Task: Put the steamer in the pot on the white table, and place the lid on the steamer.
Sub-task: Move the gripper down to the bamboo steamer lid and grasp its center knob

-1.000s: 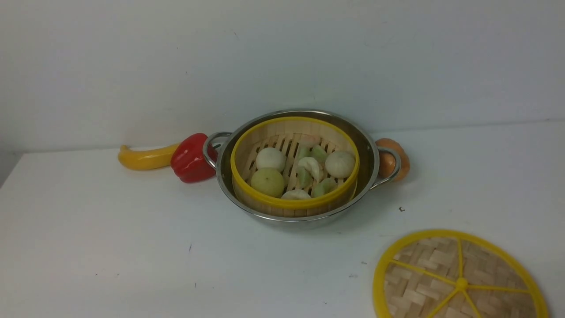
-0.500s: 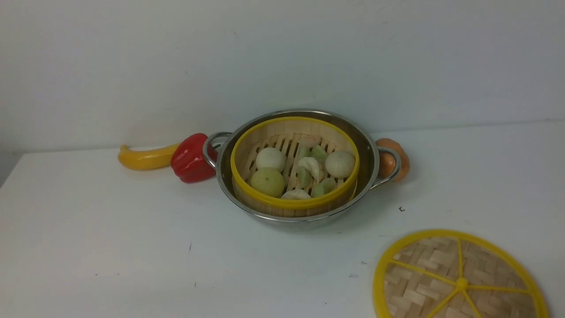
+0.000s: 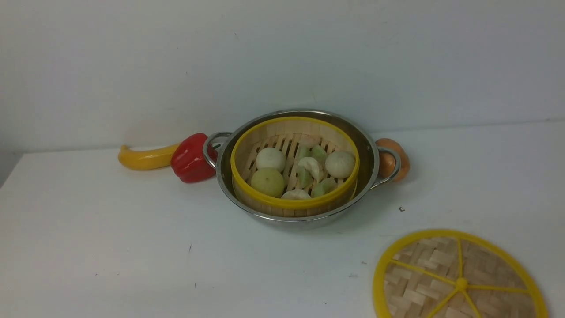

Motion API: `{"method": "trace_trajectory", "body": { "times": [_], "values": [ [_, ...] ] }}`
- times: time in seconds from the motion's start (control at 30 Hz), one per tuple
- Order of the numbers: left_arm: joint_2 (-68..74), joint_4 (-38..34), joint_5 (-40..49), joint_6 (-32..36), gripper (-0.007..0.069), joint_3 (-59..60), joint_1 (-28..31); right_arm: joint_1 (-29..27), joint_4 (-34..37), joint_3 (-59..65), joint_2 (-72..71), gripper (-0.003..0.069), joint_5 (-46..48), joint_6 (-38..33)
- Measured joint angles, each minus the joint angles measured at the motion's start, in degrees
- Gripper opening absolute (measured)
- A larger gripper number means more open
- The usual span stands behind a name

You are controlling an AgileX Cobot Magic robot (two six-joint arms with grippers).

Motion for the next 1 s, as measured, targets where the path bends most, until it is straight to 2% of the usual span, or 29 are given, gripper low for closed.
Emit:
{"method": "trace_trajectory", "body": {
  "times": [0.13,0.37,0.47,0.63,0.73,0.83,1.0],
  "values": [
    [0.0,0.0,0.0,0.0,0.019,0.0,0.0,0.0,5.5,-7.4,5.8,0.0243,11.1,-7.0],
    [0.0,0.0,0.0,0.0,0.02,0.0,0.0,0.0,17.4,-10.6,12.9,0.0243,10.6,-9.4],
    [0.0,0.0,0.0,0.0,0.0206,0.0,0.0,0.0,16.6,-11.6,18.1,0.0243,12.4,-11.5],
    [0.0,0.0,0.0,0.0,0.021,0.0,0.0,0.0,9.6,-15.2,29.5,0.0243,23.2,-18.8],
    [0.0,0.0,0.0,0.0,0.022,0.0,0.0,0.1,6.5,-18.5,38.8,0.0243,28.1,-29.0],
    [0.0,0.0,0.0,0.0,0.0221,0.0,0.0,1.3,8.2,-20.2,45.2,0.0251,26.7,-34.3],
    [0.0,0.0,0.0,0.0,0.023,0.0,0.0,6.3,9.2,-22.2,55.1,0.0286,20.5,-33.7]
  ]
}}
